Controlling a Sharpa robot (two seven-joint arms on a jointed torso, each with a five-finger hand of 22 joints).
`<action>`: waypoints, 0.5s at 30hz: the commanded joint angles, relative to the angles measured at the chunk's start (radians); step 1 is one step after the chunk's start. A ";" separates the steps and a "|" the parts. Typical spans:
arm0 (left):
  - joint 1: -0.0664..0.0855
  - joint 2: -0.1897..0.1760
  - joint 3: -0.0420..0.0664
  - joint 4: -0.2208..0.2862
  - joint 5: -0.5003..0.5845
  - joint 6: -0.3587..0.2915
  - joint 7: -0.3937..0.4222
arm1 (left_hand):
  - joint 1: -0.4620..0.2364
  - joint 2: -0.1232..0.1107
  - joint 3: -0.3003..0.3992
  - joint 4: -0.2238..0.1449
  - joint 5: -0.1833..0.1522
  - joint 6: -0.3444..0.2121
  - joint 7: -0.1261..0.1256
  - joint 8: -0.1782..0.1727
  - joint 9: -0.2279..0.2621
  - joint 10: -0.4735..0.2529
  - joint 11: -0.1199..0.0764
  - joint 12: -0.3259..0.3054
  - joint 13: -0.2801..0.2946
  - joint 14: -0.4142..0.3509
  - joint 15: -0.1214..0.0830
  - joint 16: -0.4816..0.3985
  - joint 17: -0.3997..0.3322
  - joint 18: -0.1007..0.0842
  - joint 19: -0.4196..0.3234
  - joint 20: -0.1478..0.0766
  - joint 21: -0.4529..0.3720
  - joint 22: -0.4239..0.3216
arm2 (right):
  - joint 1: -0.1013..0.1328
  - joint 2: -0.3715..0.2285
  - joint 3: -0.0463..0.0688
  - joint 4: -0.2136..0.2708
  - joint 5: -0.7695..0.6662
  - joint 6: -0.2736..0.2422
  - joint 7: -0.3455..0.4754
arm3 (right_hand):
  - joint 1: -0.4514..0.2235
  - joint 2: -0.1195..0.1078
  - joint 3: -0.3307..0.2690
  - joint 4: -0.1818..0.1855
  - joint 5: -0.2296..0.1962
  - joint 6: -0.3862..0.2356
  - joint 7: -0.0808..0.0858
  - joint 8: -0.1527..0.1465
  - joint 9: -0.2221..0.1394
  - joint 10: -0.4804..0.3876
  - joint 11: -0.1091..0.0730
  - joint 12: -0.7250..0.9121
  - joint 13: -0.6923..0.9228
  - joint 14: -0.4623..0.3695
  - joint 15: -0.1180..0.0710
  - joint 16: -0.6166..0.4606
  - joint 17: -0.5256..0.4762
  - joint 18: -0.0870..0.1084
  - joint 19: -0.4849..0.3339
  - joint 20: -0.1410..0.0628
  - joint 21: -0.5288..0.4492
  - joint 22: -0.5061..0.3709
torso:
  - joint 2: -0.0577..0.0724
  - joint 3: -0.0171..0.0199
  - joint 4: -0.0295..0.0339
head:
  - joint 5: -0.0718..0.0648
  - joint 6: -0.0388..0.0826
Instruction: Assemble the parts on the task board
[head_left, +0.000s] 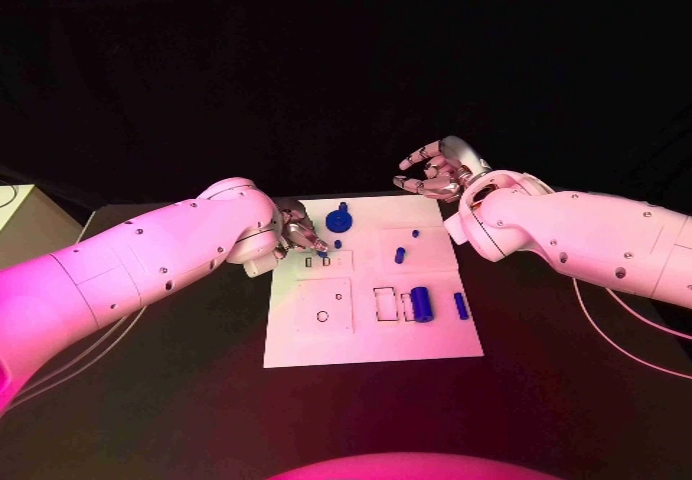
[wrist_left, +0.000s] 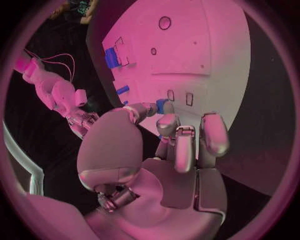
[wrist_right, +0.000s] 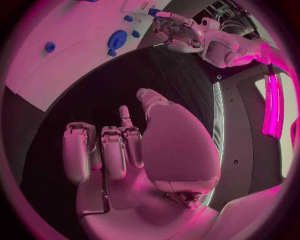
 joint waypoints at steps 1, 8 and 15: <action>0.000 0.004 0.000 0.000 -0.008 0.006 0.010 | 0.006 0.007 0.156 -0.163 0.004 0.026 -0.022 -0.001 -0.001 0.005 -0.001 0.003 0.000 0.094 -0.009 -0.003 0.232 -0.019 0.008 0.002 0.007 0.002 | 0.000 0.000 0.001 0.002 -0.001 0.009 0.003 | -0.007 -0.006 0.006 0.000 0.007 -0.010 0.000 0.000 -0.001 0.047 0.008 -0.003 0.215 0.106 0.007 0.006 0.263 -0.010 0.055 0.009 -0.005 0.137 | 0.001 0.0009 -0.0008 | -0.001 -0.001; 0.000 0.014 -0.001 -0.016 -0.010 0.025 0.008 | 0.006 0.006 0.157 -0.164 0.006 0.026 -0.022 -0.002 -0.001 0.003 -0.001 0.000 -0.005 0.093 -0.009 -0.004 0.230 -0.020 0.010 0.002 0.008 0.004 | 0.000 0.000 0.001 0.003 -0.002 0.009 0.002 | -0.007 -0.006 0.006 0.000 0.007 -0.010 0.000 0.000 -0.001 0.047 0.008 -0.003 0.215 0.106 0.007 0.006 0.263 -0.010 0.055 0.009 -0.005 0.137 | 0.001 0.0007 0.0007 | -0.003 -0.004; 0.000 0.020 -0.001 -0.023 -0.007 0.036 0.008 | 0.006 0.006 0.157 -0.164 0.006 0.026 -0.022 -0.002 -0.001 0.003 -0.001 0.000 -0.005 0.093 -0.009 -0.004 0.230 -0.020 0.010 0.002 0.008 0.004 | 0.000 0.001 0.001 0.003 -0.002 0.010 0.001 | -0.007 -0.006 0.006 0.000 0.007 -0.010 0.000 0.000 -0.001 0.047 0.008 -0.003 0.215 0.106 0.007 0.006 0.263 -0.010 0.055 0.009 -0.005 0.137 | 0.001 -0.0003 0.0003 | -0.004 -0.006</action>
